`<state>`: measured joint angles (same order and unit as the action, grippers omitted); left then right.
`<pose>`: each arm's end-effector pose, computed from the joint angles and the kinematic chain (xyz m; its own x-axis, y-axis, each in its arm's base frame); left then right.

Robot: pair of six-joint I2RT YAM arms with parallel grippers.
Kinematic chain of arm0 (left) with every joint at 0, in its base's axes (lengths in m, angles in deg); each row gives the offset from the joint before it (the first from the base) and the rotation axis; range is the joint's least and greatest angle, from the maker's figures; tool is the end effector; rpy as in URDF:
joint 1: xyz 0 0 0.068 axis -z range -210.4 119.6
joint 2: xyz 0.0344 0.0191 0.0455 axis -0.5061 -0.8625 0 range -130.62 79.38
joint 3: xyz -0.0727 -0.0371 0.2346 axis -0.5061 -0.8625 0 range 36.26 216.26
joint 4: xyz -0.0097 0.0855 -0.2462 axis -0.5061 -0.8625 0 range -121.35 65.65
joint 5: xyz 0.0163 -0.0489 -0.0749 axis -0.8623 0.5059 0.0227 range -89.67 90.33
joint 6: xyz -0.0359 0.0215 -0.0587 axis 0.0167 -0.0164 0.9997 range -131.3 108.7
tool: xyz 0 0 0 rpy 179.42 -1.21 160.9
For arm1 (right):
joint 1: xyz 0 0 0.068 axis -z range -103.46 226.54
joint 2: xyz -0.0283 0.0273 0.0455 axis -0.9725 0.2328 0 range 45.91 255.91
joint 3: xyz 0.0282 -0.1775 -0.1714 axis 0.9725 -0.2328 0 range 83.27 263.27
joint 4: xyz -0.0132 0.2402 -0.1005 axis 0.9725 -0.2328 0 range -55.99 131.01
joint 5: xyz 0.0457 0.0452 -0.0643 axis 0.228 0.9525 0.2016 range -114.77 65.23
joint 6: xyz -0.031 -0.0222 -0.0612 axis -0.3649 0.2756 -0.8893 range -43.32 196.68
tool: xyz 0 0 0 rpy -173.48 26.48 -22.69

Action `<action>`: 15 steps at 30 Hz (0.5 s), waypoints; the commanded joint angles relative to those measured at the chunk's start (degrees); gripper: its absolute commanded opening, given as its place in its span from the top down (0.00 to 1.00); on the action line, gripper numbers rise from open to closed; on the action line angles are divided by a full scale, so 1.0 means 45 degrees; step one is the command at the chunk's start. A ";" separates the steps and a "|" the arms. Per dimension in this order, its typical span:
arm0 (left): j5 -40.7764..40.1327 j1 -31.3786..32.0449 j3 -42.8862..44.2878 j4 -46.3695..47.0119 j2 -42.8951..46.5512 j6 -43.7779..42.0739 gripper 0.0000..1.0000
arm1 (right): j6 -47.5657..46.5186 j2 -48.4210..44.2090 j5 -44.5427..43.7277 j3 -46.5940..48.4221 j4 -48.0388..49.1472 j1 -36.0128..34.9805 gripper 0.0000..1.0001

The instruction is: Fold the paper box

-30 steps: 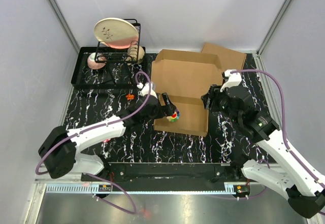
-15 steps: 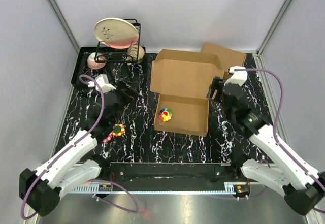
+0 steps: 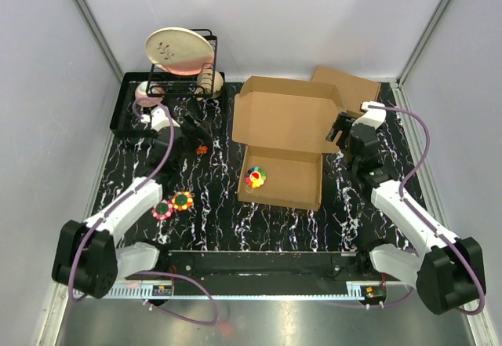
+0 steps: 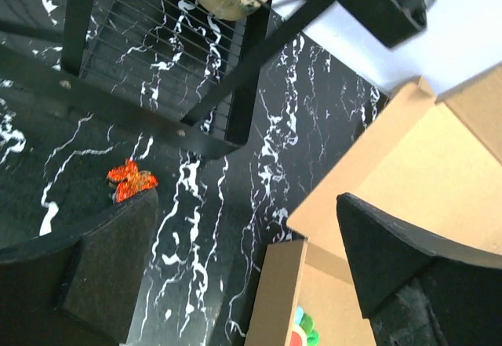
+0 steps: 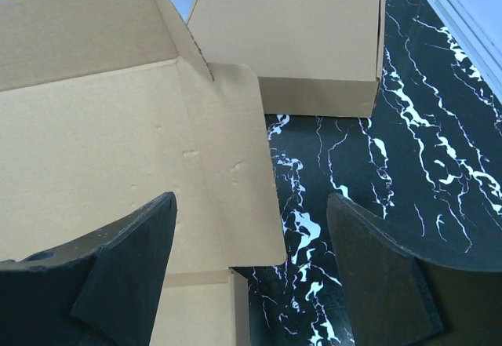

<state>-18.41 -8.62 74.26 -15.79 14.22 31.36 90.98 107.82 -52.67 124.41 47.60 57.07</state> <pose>0.2747 -0.0891 0.2303 -0.2645 -0.5854 -0.7664 -0.1504 0.8100 -0.5668 0.2733 0.0670 0.2625 -0.1908 0.1641 -0.9678 0.1861 0.9741 0.1285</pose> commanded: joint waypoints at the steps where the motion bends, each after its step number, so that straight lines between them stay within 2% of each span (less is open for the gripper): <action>1: 0.3942 -0.1731 0.0403 0.3349 -0.1219 0.0090 0.01 | 0.0374 -0.0046 0.1740 -0.0488 0.2304 0.1078 0.16; 2: 0.5478 -0.2276 0.0423 0.4280 -0.1454 0.0343 0.01 | 0.0627 -0.0124 0.2269 -0.0684 0.2518 0.1392 0.15; 4: 0.6891 -0.2729 0.0423 0.5029 -0.1982 0.0850 0.01 | 0.1447 -0.0339 0.3284 -0.1309 0.2811 0.2385 0.15; 6: 0.7405 -0.3023 0.0501 0.5616 -0.2158 0.0932 0.01 | 0.2267 -0.0340 0.4125 -0.1913 0.3533 0.3168 0.15; 7: 0.7736 -0.3024 0.0559 0.5734 -0.2198 0.0641 0.01 | 0.2502 -0.0204 0.5271 -0.2014 0.3845 0.3753 0.15; 10: 0.7934 -0.3043 0.0853 0.5462 -0.2354 0.0366 0.01 | 0.2952 0.0615 0.6157 -0.1995 0.4686 0.4071 0.16; 15: 0.8442 -0.3063 0.1126 0.5462 -0.2706 0.0151 0.01 | 0.3852 0.2509 0.9005 -0.1937 0.7281 0.5203 0.19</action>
<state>14.44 -22.08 76.45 4.14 3.14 33.50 103.79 114.57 -25.05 115.06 67.73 77.58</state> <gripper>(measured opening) 0.987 0.824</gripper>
